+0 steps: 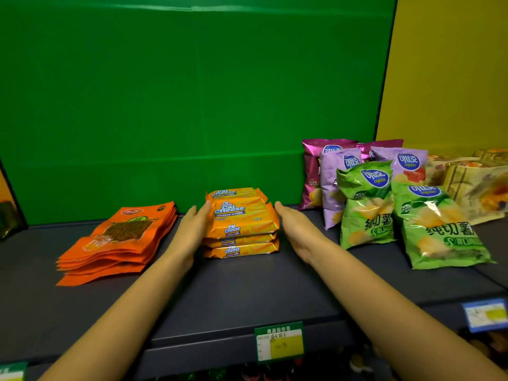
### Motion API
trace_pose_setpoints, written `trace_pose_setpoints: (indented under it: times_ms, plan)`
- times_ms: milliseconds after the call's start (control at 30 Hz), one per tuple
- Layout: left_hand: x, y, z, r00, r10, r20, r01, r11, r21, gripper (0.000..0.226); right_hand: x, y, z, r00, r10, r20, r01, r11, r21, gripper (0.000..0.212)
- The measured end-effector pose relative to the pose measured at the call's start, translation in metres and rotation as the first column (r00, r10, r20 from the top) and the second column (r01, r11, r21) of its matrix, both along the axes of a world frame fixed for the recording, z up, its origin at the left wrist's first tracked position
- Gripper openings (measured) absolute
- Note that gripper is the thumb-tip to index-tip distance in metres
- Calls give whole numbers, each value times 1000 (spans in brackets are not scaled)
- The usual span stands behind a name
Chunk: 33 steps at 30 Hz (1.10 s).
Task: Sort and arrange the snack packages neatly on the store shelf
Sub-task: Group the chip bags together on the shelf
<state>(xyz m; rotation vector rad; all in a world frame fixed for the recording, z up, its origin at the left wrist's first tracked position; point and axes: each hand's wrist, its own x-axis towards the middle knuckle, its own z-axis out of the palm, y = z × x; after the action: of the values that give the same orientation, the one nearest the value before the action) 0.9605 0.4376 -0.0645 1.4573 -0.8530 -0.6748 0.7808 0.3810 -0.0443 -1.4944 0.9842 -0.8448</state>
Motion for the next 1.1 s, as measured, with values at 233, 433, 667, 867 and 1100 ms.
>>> trace_pose_setpoints:
  times_ms: [233,433,667,867,1100]
  plan:
    - [-33,28,33,685,365,630,-29,878,-478,22,-88,10,22,992,-45,-115,-21,855,-518,31]
    - [-104,13,36,669,82,739,229,923,-309,28,-190,-16,21,964,-260,-50,178,779,-601,23]
    - [-189,-37,22,717,-154,679,247,968,-41,43,-273,-73,5,868,-448,-216,355,861,-364,96]
    - [-236,-90,10,932,-249,264,255,967,13,92,-298,-101,-7,988,-83,-127,80,996,-27,79]
    - [-252,-105,-4,977,-186,104,201,968,-150,65,-323,-133,0,966,-186,182,222,953,-205,59]
